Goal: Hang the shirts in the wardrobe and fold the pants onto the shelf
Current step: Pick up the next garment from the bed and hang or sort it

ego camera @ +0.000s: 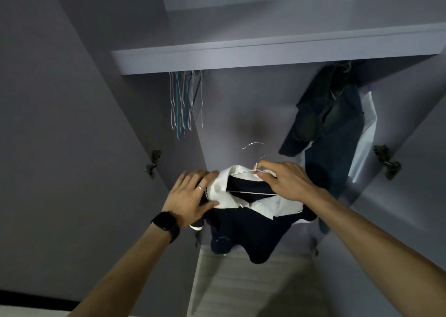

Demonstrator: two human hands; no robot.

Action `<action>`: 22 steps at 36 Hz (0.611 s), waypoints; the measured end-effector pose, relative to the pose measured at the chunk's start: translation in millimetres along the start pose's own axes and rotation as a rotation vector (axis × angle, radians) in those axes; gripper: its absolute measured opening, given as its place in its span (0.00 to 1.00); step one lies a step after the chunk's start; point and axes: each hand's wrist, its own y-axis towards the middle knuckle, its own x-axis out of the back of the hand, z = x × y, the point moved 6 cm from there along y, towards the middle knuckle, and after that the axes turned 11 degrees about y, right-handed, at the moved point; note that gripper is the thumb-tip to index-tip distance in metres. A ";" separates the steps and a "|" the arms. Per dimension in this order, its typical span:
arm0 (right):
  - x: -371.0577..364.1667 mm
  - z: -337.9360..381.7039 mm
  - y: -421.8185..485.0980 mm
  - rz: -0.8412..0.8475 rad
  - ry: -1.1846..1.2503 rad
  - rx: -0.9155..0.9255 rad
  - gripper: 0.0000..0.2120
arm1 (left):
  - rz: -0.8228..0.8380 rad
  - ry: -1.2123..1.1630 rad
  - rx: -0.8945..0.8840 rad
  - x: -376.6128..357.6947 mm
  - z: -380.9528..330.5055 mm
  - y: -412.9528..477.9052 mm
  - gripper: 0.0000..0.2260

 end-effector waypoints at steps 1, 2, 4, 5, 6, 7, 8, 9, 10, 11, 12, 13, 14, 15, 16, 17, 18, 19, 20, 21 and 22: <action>2.0 1.5 0.6 0.013 0.004 -0.009 0.08 | -0.014 0.033 -0.006 2.5 -1.1 5.4 0.30; 3.7 2.5 0.9 0.018 0.016 -0.016 0.07 | -0.028 0.040 0.009 5.3 -1.0 10.9 0.25; 6.9 2.5 1.1 0.044 0.048 -0.048 0.04 | 0.009 -0.013 0.102 9.4 1.2 18.9 0.14; 9.1 1.9 1.5 0.062 0.059 -0.073 0.04 | 0.040 -0.055 0.141 9.0 2.2 21.9 0.12; 11.3 1.9 2.3 0.074 0.055 -0.094 0.05 | 0.066 -0.097 0.158 6.9 2.9 24.8 0.11; 14.3 1.8 3.1 0.073 0.027 -0.109 0.10 | 0.095 -0.132 0.152 5.3 1.9 28.6 0.11; 17.2 2.4 4.0 0.062 -0.011 -0.122 0.15 | 0.117 -0.164 0.133 5.5 -0.1 32.1 0.11; 20.2 2.9 5.5 0.034 -0.053 -0.136 0.20 | 0.121 -0.189 0.112 8.3 -2.1 35.8 0.12; 24.2 2.6 5.5 0.001 -0.085 -0.150 0.22 | 0.106 -0.206 0.089 11.8 -4.7 40.3 0.13; 26.8 2.3 6.0 -0.020 -0.100 -0.158 0.23 | 0.082 -0.216 0.076 16.0 -5.5 44.2 0.13; 28.6 1.2 5.7 -0.025 -0.097 -0.163 0.23 | 0.061 -0.223 0.071 19.8 -6.0 47.9 0.12; 30.3 -0.2 6.0 -0.017 -0.090 -0.166 0.23 | 0.059 -0.235 0.075 22.8 -5.2 51.6 0.11; 32.0 -3.1 6.1 0.004 -0.084 -0.168 0.24 | 0.066 -0.270 0.093 25.1 -3.9 55.9 0.10; 32.4 -6.0 6.2 0.041 -0.085 -0.170 0.24 | 0.080 -0.340 0.127 27.9 0.0 60.7 0.09; 30.9 -8.1 5.2 0.091 -0.095 -0.172 0.23 | 0.097 -0.424 0.174 30.1 6.4 65.2 0.08; 27.9 -9.5 3.4 0.148 -0.115 -0.171 0.22 | 0.112 -0.501 0.224 31.7 14.6 68.9 0.08; 24.8 -9.3 1.8 0.193 -0.126 -0.164 0.21 | 0.130 -0.551 0.267 33.4 22.9 72.7 0.08; 21.9 -8.2 -0.1 0.216 -0.116 -0.155 0.20 | 0.157 -0.573 0.288 33.5 29.4 75.2 0.08; 20.6 -5.5 -1.0 0.212 -0.090 -0.140 0.20 | 0.195 -0.572 0.289 32.4 32.9 76.7 0.07; 20.9 -1.6 -0.6 0.181 -0.060 -0.115 0.21 | 0.244 -0.573 0.279 30.3 32.5 77.1 0.06; 22.8 3.3 1.6 0.136 -0.035 -0.084 0.22 | 0.296 -0.584 0.265 28.0 28.4 77.2 0.03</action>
